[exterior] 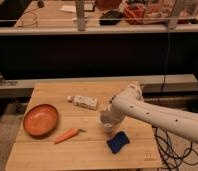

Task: Place the ceramic cup in the ceramic bowl

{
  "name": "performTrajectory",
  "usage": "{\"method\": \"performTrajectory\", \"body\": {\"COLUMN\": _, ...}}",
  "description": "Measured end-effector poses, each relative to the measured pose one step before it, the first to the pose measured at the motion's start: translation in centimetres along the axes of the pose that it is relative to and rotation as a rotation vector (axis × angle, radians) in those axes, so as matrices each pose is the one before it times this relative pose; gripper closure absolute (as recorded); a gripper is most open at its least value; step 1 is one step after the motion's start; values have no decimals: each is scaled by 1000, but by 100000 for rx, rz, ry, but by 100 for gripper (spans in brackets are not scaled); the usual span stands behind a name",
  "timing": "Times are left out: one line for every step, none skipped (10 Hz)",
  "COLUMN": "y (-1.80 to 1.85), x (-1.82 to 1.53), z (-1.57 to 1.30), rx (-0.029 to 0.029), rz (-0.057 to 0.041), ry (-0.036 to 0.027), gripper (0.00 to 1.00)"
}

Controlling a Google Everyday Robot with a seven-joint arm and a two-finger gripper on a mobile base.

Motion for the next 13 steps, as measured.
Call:
{"method": "performTrajectory", "body": {"y": -380, "x": -1023, "z": 715, "rx": 419, "rz": 582, "ry": -365, "gripper": 60}}
{"method": "performTrajectory", "body": {"y": -548, "x": -567, "z": 368, "rx": 891, "rz": -12, "ry": -365, "gripper": 66}}
{"method": "performTrajectory", "body": {"y": 99, "x": -4, "z": -57, "rx": -409, "rz": -97, "ry": 86, "gripper": 78}}
{"method": "performTrajectory", "body": {"y": 151, "x": 159, "z": -41, "rx": -156, "rz": 151, "ry": 193, "gripper": 88}}
{"method": "performTrajectory", "body": {"y": -39, "x": -64, "z": -6, "rx": -217, "rz": -275, "ry": -112, "gripper": 97}}
{"method": "performTrajectory", "body": {"y": -133, "x": -181, "z": -198, "rx": -872, "rz": -1238, "ry": -729, "gripper": 100}}
{"method": "performTrajectory", "body": {"y": -1332, "x": -1041, "z": -660, "rx": 289, "rz": -2768, "ry": -1626, "gripper": 100}}
{"method": "performTrajectory", "body": {"y": -1004, "x": -914, "z": -307, "rx": -111, "rz": -1598, "ry": -1010, "gripper": 100}}
{"method": "performTrajectory", "body": {"y": -1172, "x": -1040, "z": -281, "rx": 189, "rz": -1814, "ry": -728, "gripper": 100}}
{"method": "performTrajectory", "body": {"y": -1528, "x": -1612, "z": -116, "rx": 105, "rz": -1597, "ry": -1841, "gripper": 100}}
{"method": "performTrajectory", "body": {"y": -450, "x": -350, "z": -214, "rx": 75, "rz": -1101, "ry": -774, "gripper": 100}}
{"method": "performTrajectory", "body": {"y": -461, "x": -296, "z": -542, "rx": 266, "rz": -1474, "ry": -1203, "gripper": 100}}
{"method": "performTrajectory", "body": {"y": -248, "x": -107, "z": -492, "rx": 328, "rz": -1866, "ry": -456, "gripper": 100}}
